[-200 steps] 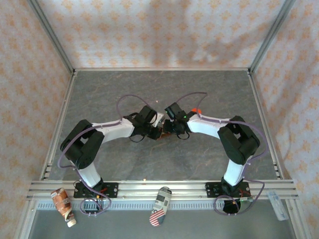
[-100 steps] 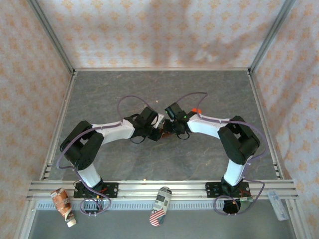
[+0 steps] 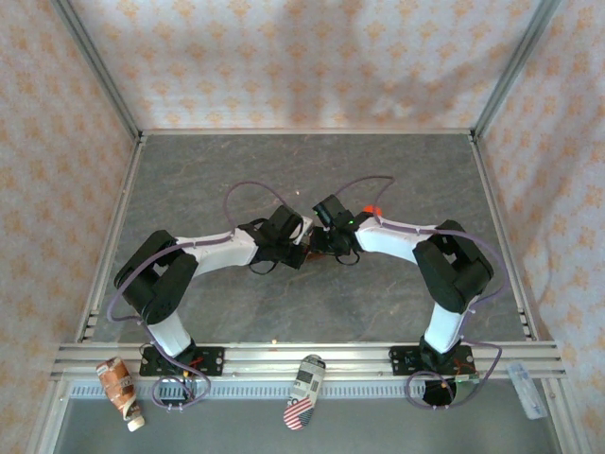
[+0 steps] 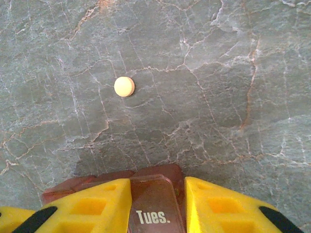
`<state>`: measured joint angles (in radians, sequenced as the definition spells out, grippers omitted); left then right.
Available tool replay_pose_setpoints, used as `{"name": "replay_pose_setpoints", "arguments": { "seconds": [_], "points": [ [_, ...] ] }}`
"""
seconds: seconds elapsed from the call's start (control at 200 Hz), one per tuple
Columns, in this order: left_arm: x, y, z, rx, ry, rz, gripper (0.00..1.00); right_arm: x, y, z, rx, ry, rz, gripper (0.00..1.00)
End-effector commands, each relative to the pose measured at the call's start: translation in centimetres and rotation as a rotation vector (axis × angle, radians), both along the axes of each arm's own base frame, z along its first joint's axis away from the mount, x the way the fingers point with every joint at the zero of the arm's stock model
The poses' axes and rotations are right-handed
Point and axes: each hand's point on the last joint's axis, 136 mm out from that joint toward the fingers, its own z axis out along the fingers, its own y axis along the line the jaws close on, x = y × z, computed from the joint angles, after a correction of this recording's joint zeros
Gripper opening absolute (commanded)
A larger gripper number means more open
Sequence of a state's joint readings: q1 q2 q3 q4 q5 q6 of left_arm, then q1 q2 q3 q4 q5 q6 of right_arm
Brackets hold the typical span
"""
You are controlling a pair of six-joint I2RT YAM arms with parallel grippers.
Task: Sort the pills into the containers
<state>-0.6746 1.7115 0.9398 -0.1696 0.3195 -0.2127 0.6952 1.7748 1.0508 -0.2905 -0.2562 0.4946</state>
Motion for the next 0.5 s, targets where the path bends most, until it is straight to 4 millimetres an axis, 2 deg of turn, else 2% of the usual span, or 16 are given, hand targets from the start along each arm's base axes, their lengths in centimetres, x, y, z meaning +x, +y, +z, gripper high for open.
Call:
{"name": "replay_pose_setpoints", "arguments": {
  "seconds": [0.0, 0.035, 0.08, 0.175, 0.245, 0.305, 0.395, 0.455, 0.495],
  "points": [
    [-3.1, 2.3, -3.8, 0.161, 0.078, -0.044, 0.00, -2.1, -2.6, -3.5, -0.134, 0.090, -0.015, 0.33],
    [-2.8, 1.9, -2.9, 0.137, 0.057, -0.041, 0.00, -2.0, -2.6, -3.2, -0.133, 0.084, -0.014, 0.33],
    [-2.2, 1.5, -1.4, 0.106, 0.024, -0.035, 0.08, -1.7, -2.4, -2.5, -0.129, 0.074, -0.010, 0.33],
    [-0.9, 0.6, 2.3, 0.039, -0.069, -0.020, 0.18, -0.8, -1.6, -0.2, -0.109, 0.038, 0.003, 0.34],
    [0.3, 0.3, 5.4, -0.001, -0.155, 0.005, 0.32, 0.4, -1.0, 2.4, -0.089, -0.009, 0.008, 0.35],
    [1.4, 0.3, 8.4, -0.031, -0.239, 0.032, 0.43, 1.8, -0.4, 5.5, -0.049, -0.069, 0.004, 0.38],
    [2.7, 1.3, 13.2, -0.059, -0.375, 0.089, 0.70, 3.6, -0.2, 10.0, 0.002, -0.145, -0.014, 0.46],
    [3.4, 2.4, 16.1, -0.072, -0.458, 0.136, 0.98, 4.6, -0.5, 13.1, 0.033, -0.195, -0.028, 0.55],
    [3.8, 3.5, 18.0, -0.070, -0.514, 0.177, 1.00, 5.1, -0.9, 15.0, 0.048, -0.222, -0.040, 0.63]
  ]
}}
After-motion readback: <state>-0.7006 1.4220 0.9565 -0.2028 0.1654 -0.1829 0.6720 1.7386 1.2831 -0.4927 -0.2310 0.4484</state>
